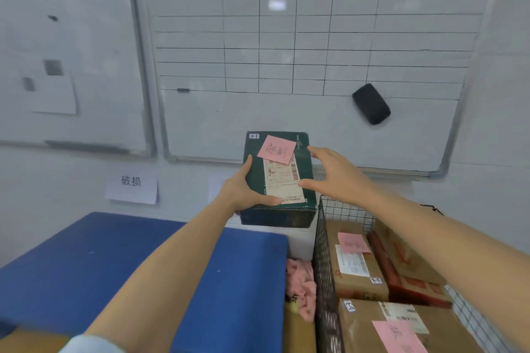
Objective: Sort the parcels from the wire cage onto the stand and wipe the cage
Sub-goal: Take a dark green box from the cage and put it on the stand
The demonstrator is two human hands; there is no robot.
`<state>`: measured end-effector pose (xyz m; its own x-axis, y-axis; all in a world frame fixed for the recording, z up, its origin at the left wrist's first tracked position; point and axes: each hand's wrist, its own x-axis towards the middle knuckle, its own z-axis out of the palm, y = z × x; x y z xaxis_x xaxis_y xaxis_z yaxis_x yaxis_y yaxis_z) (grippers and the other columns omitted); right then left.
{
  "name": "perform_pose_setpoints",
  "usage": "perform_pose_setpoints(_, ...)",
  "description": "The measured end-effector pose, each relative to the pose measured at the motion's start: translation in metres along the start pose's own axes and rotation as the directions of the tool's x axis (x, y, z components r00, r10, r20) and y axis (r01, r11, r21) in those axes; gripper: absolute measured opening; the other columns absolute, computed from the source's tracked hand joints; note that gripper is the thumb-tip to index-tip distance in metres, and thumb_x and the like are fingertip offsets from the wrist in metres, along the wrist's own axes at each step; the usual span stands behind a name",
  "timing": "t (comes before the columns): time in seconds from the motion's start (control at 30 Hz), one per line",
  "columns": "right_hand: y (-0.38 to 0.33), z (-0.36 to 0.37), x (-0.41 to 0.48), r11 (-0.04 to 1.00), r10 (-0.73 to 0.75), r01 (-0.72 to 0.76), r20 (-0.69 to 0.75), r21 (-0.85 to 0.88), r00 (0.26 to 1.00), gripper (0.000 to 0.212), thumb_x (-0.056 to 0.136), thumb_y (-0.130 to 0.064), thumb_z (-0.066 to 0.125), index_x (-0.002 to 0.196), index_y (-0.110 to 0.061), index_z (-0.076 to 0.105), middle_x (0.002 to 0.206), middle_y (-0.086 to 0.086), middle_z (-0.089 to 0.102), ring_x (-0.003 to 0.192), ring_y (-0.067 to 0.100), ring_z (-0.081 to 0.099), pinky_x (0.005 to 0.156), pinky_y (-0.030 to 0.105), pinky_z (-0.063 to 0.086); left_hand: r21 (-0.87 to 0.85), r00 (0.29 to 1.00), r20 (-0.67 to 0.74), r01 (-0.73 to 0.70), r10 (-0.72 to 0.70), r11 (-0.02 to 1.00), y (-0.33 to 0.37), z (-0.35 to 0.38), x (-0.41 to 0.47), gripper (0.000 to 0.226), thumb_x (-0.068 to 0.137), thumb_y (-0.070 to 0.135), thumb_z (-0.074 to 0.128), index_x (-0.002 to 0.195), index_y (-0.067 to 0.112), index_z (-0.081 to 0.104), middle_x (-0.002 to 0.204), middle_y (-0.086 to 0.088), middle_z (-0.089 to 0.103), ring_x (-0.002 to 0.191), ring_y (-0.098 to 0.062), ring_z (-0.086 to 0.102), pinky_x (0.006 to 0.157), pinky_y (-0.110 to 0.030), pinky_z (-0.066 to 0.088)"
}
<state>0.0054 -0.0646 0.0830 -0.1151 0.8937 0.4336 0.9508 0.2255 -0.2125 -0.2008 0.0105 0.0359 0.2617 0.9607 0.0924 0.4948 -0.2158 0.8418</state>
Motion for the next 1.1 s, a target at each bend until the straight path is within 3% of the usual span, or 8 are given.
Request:
perform_pose_setpoints(0.07,-0.023,0.022,0.014,1.000,0.001,-0.001,0.011,0.001,1.000,0.086,0.084,-0.047,0.069,0.151,-0.017,0.025,0.153,0.004,0.035,0.138,0.019,0.036,0.111,0.037,0.032,0.013,1.000,0.014,0.015,-0.016,1.000,-0.022,-0.024,0.005,0.131,0.055,0.038,0.091,0.150,0.043,0.001,0.123,0.010,0.049,0.110,-0.017,0.049,0.081,-0.040,0.056)
perform_pose_setpoints(0.23,-0.080,0.071,0.049,0.999,0.033,-0.035,0.045,0.040,0.998,0.086,0.084,-0.044,0.070,0.151,-0.014,0.025,0.151,0.005,0.037,0.137,0.019,0.036,0.112,0.036,0.032,0.043,0.997,0.056,0.046,-0.048,0.998,-0.075,-0.084,0.021,0.132,0.052,0.040,0.092,0.150,0.042,0.004,0.139,0.007,0.046,0.122,-0.018,0.047,0.095,-0.041,0.050)
perform_pose_setpoints(0.43,-0.141,0.123,0.080,0.994,0.098,-0.100,0.046,0.046,0.994,0.086,0.082,-0.043,0.072,0.151,-0.020,0.025,0.151,0.003,0.037,0.136,0.018,0.037,0.110,0.035,0.033,0.045,0.988,0.133,0.075,-0.080,0.996,-0.129,-0.136,0.043,0.133,0.053,0.043,0.091,0.151,0.040,0.001,0.142,0.006,0.043,0.125,-0.022,0.047,0.093,-0.046,0.051)
perform_pose_setpoints(0.6,-0.156,0.157,0.091,0.981,0.185,-0.188,0.060,0.055,0.981,0.087,0.080,-0.051,0.071,0.149,-0.019,0.030,0.151,0.001,0.038,0.137,0.016,0.037,0.110,0.039,0.036,0.045,0.974,0.186,0.126,-0.132,0.991,-0.173,-0.149,0.058,0.132,0.056,0.041,0.090,0.151,0.040,-0.002,0.143,0.004,0.041,0.121,-0.026,0.048,0.079,-0.047,0.057)
perform_pose_setpoints(0.77,-0.160,0.191,0.096,0.973,0.223,-0.229,0.131,0.029,0.966,0.088,0.081,-0.051,0.069,0.150,-0.016,0.028,0.152,0.002,0.036,0.137,0.017,0.035,0.111,0.039,0.035,0.060,0.958,0.235,0.157,-0.167,0.986,-0.208,-0.144,0.071,0.131,0.058,0.040,0.089,0.151,0.035,-0.003,0.148,0.000,0.038,0.129,-0.026,0.043,0.101,-0.044,0.045)
perform_pose_setpoints(0.97,-0.170,0.215,0.108,0.971,0.222,-0.233,0.152,0.059,0.963,0.083,0.083,-0.042,0.071,0.149,-0.013,0.028,0.149,0.005,0.039,0.135,0.020,0.037,0.109,0.037,0.035,0.068,0.931,0.290,0.210,-0.220,0.975,-0.223,-0.141,0.083,0.136,0.053,0.045,0.090,0.150,0.038,-0.004,0.146,-0.001,0.041,0.123,-0.029,0.049,0.094,-0.049,0.050)
perform_pose_setpoints(1.1,-0.170,0.234,0.107,0.971,0.208,-0.225,0.185,0.076,0.961,0.076,0.084,-0.037,0.072,0.146,-0.017,0.033,0.144,0.005,0.045,0.131,0.020,0.039,0.106,0.039,0.037,0.080,0.913,0.307,0.256,-0.268,0.963,-0.232,-0.138,0.088,0.135,0.054,0.041,0.091,0.150,0.039,-0.005,0.144,-0.002,0.041,0.118,-0.032,0.052,0.081,-0.053,0.056)
